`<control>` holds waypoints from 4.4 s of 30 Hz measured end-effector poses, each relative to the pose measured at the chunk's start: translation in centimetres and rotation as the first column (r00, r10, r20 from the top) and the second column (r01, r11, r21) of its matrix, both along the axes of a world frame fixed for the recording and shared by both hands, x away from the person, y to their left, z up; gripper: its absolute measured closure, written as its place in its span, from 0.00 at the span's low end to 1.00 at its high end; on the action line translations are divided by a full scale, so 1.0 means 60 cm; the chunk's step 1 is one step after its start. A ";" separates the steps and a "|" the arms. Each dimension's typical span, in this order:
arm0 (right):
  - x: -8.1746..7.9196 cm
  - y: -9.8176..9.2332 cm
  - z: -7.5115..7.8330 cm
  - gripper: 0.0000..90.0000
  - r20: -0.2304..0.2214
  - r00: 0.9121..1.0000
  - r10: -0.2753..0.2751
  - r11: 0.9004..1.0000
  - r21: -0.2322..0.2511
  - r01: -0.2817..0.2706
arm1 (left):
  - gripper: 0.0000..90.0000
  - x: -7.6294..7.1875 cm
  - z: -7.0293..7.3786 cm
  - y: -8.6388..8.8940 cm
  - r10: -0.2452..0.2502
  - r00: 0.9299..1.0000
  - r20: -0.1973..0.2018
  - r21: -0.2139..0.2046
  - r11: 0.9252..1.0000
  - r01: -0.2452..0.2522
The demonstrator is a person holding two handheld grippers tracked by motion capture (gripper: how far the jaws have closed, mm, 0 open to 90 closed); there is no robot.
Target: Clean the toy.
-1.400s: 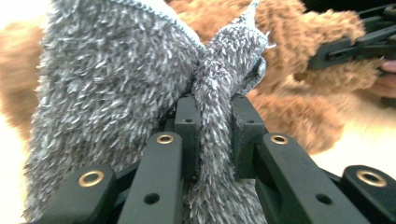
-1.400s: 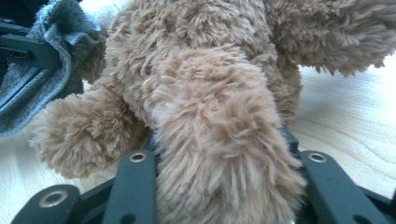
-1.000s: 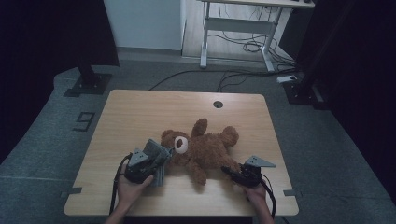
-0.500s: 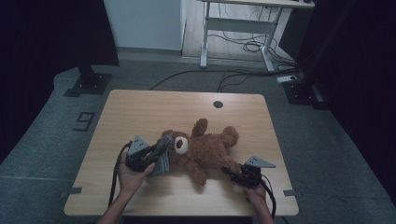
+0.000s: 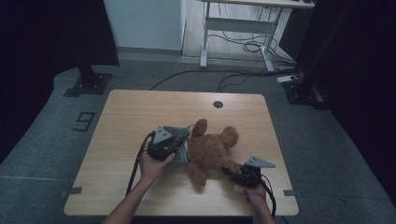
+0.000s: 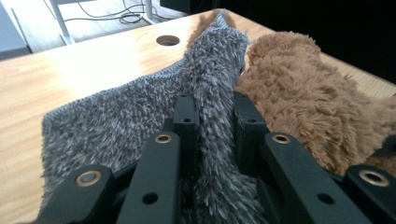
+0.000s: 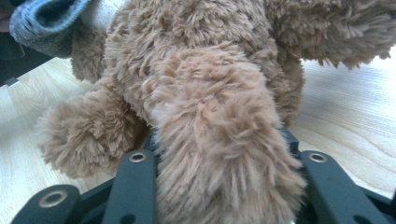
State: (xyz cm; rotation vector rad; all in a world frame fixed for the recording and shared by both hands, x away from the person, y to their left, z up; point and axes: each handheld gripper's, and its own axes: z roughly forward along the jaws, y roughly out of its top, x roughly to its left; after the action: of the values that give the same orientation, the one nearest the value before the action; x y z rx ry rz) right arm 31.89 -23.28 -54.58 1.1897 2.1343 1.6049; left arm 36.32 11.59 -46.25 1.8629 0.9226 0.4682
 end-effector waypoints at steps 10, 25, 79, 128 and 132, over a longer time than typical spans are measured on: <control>0.001 0.001 -0.001 0.64 -0.015 1.000 0.000 1.000 0.002 0.000 | 0.85 0.022 -0.034 0.071 0.085 0.991 -0.100 0.003 0.996 -0.085; 0.001 -0.001 -0.003 0.64 -0.019 1.000 -0.002 1.000 -0.001 0.002 | 0.86 0.032 -0.084 0.106 0.131 0.963 -0.236 0.080 0.990 -0.115; -0.003 -0.002 -0.007 0.64 -0.009 1.000 -0.004 1.000 -0.028 0.003 | 0.87 0.076 -0.037 0.094 0.118 0.966 -0.229 0.066 0.992 -0.106; -0.002 -0.003 -0.008 0.64 -0.014 1.000 0.002 1.000 -0.027 -0.003 | 0.87 0.037 -0.044 0.088 0.048 0.973 -0.227 -0.046 0.997 -0.060; -0.002 -0.003 -0.008 0.64 -0.017 1.000 0.001 1.000 -0.024 -0.002 | 0.87 0.044 -0.064 0.102 0.087 0.962 -0.258 -0.003 0.996 -0.091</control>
State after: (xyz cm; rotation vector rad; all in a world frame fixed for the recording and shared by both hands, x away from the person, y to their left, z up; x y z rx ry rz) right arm 31.79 -23.46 -55.09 1.1991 2.1593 1.5704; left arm 38.97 17.72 -50.08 1.9037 1.1838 0.2743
